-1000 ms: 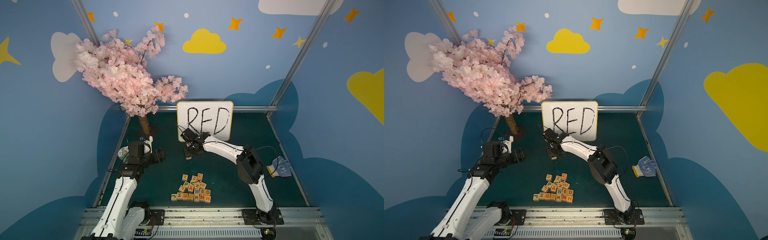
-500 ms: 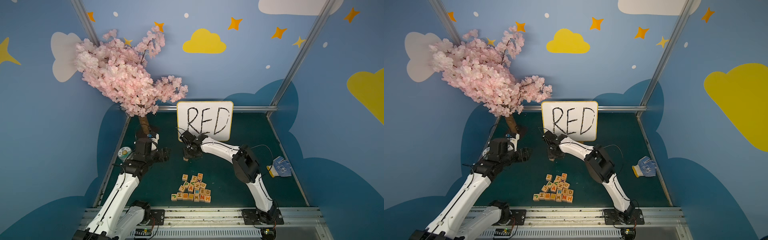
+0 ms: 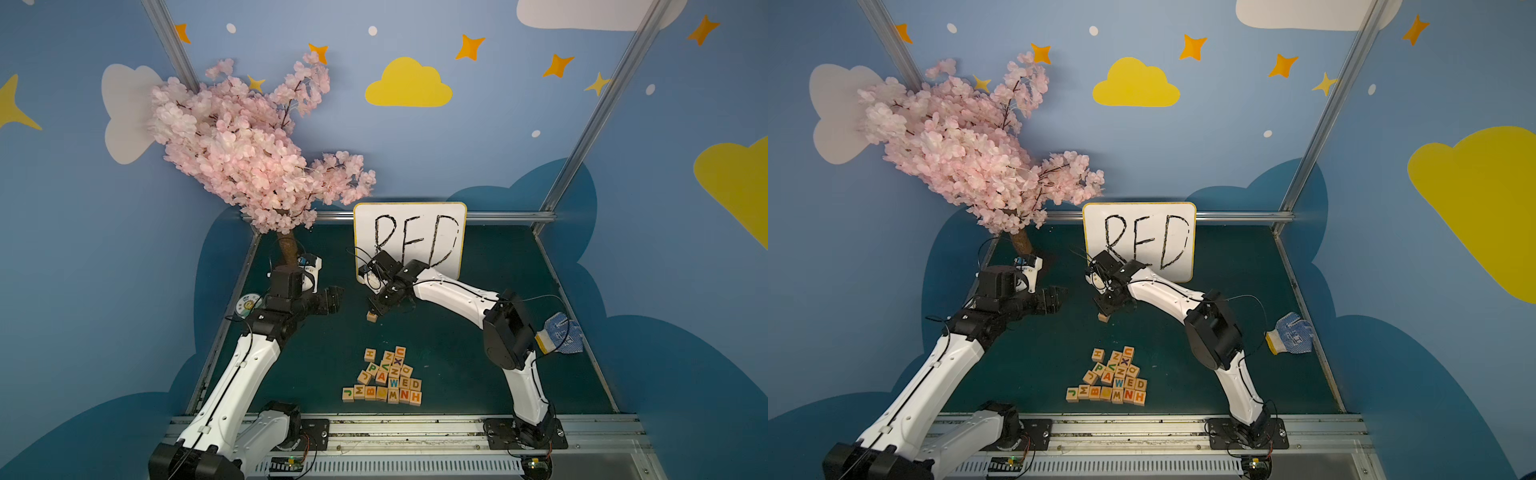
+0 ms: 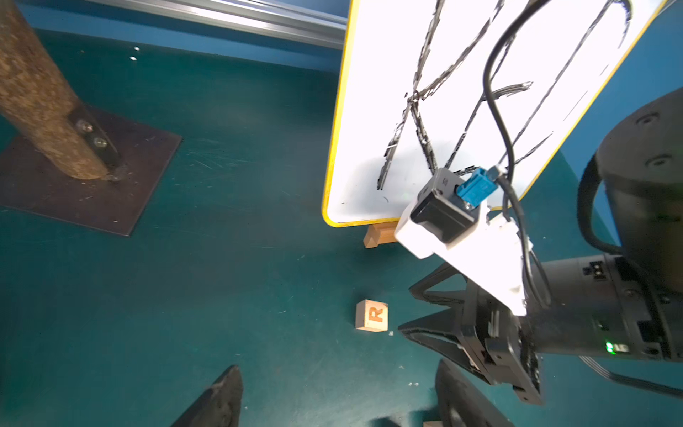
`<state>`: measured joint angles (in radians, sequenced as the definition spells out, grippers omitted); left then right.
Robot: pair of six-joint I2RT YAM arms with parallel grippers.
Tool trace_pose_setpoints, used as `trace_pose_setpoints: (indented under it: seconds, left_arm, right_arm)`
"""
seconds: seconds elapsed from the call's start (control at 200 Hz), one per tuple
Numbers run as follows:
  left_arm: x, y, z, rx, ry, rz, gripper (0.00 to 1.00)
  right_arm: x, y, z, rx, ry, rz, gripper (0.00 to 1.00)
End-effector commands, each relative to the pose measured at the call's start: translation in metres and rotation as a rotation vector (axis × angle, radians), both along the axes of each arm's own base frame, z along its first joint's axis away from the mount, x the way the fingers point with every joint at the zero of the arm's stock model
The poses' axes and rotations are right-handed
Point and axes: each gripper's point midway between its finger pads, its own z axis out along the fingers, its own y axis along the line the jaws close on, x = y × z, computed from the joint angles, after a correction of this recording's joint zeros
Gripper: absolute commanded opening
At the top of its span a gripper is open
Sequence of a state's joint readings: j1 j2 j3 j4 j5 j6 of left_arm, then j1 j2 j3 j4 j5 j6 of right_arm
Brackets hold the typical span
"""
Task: Assemble the uppercase word "red" with letter blocks
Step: Place the letter block at the center of the board, then pick up the letter block from the center of the board.
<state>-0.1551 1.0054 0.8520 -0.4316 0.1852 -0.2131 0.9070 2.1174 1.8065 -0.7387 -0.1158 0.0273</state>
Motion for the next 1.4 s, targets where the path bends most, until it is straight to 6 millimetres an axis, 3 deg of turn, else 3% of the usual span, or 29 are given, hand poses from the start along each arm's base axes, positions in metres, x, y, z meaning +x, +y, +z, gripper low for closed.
trace_pose_setpoints:
  seconds: [0.0, 0.25, 0.481, 0.811, 1.392]
  left_arm:
    - [-0.011, -0.011, 0.001, -0.095, 0.015, -0.035, 0.82]
    - [-0.052, -0.019, -0.019, -0.237, 0.147, -0.03, 0.82]
    - [-0.082, -0.021, -0.039, -0.326, 0.26, 0.015, 0.81]
    - [-0.083, -0.022, -0.052, -0.347, 0.31, 0.036, 0.81]
    - [-0.08, -0.02, -0.054, -0.335, 0.299, 0.044, 0.81]
  right_arm:
    - [-0.013, -0.002, 0.009, -0.021, -0.048, 0.207, 0.46]
    - [-0.003, 0.003, -0.005, -0.111, -0.093, 0.337, 0.52]
    - [0.006, 0.013, -0.016, -0.122, -0.094, 0.351, 0.53]
    - [0.011, 0.016, -0.034, -0.149, -0.083, 0.345, 0.53]
    - [0.022, 0.013, -0.059, -0.208, -0.075, 0.27, 0.48]
